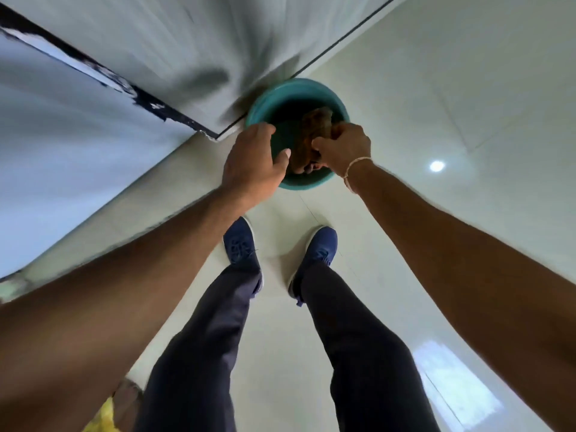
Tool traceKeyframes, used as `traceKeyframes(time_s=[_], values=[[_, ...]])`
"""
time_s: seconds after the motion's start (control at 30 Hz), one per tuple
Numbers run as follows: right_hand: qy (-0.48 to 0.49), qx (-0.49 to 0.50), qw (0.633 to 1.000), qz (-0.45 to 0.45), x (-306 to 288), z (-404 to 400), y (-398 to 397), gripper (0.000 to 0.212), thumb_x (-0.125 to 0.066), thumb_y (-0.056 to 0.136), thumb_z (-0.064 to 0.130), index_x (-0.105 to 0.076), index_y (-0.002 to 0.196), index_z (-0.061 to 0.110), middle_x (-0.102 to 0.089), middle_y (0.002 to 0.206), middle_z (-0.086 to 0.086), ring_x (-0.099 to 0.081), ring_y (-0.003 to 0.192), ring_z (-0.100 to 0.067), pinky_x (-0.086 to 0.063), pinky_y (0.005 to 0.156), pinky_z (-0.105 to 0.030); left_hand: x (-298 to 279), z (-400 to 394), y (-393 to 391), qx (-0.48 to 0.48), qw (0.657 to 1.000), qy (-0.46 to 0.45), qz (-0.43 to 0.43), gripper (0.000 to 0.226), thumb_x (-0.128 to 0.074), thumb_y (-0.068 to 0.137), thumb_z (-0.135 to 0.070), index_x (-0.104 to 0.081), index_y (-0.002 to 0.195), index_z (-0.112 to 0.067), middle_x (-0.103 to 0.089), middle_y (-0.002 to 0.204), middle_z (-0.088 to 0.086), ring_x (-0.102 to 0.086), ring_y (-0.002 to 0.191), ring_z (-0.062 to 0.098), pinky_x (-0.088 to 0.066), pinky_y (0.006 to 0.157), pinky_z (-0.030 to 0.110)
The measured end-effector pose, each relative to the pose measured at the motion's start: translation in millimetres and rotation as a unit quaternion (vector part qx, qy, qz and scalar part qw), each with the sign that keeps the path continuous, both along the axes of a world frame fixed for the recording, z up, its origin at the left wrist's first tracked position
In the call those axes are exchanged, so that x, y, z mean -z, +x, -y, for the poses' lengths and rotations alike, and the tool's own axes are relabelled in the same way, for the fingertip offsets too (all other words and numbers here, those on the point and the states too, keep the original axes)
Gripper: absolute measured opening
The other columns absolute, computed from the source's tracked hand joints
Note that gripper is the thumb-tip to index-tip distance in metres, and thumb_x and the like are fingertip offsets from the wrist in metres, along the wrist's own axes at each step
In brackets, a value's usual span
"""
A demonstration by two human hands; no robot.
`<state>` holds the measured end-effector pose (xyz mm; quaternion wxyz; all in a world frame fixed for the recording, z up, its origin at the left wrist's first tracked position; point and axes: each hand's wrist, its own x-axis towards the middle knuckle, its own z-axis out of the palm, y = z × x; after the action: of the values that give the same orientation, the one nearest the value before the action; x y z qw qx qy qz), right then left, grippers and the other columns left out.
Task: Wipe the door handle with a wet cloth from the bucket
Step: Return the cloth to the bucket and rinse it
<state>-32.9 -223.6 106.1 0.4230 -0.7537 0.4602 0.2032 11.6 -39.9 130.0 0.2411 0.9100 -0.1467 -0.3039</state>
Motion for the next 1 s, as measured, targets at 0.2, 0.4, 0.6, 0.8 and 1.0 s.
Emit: traceKeyframes(time_s=[0.2,0.4,0.6,0.8,1.0], values=[[-0.087,-0.180,0.979,-0.045,129,-7,44,0.032,-0.071,0.085,0.030,-0.072,0.114,0.016,-0.076,0.112,-0.013,-0.072,0.106,-0.037,-0.051,0.078,-0.035,96,-12,12,0.056,0.998,0.014,0.039,0.060,-0.066,0.103,-0.033,-0.047,0.152,-0.005,-0.043,0.163,0.016,-0.039,0.154,0.033,-0.040,0.125,0.048],[-0.237,-0.358,0.903,0.000,203,-11,67,0.031,-0.053,0.109,0.030,-0.064,0.133,0.013,-0.068,0.131,-0.018,-0.062,0.129,-0.041,-0.058,0.091,-0.049,127,-18,14,0.087,0.994,0.011,0.064,0.062,-0.065,0.104,-0.035,-0.044,0.156,-0.007,-0.039,0.166,0.015,-0.037,0.154,0.035,-0.044,0.121,0.050],[-0.215,-0.535,0.814,-0.070,252,-24,59,0.045,-0.038,0.110,0.006,-0.053,0.153,0.007,-0.059,0.148,-0.023,-0.040,0.151,-0.043,-0.050,0.111,-0.054,141,-26,13,0.099,0.993,0.016,0.066,0.060,-0.061,0.105,-0.034,-0.043,0.156,-0.008,-0.036,0.168,0.015,-0.027,0.161,0.033,-0.040,0.124,0.048],[-0.199,-0.465,0.862,-0.038,225,-28,46,0.041,-0.051,0.106,0.012,-0.056,0.146,0.007,-0.063,0.142,-0.021,-0.044,0.146,-0.043,-0.054,0.107,-0.052,124,-23,17,0.094,0.994,0.017,0.046,0.063,-0.062,0.106,-0.035,-0.039,0.159,-0.010,-0.031,0.172,0.011,-0.022,0.163,0.028,-0.042,0.123,0.048],[-0.174,-0.350,0.920,0.039,113,-25,29,0.039,-0.074,0.089,0.026,-0.066,0.126,0.015,-0.068,0.126,-0.011,-0.055,0.124,-0.038,-0.055,0.098,-0.049,61,-12,18,0.090,0.995,-0.005,0.039,0.065,-0.065,0.104,-0.032,-0.040,0.159,-0.010,-0.034,0.170,0.011,-0.028,0.160,0.029,-0.044,0.120,0.049]])
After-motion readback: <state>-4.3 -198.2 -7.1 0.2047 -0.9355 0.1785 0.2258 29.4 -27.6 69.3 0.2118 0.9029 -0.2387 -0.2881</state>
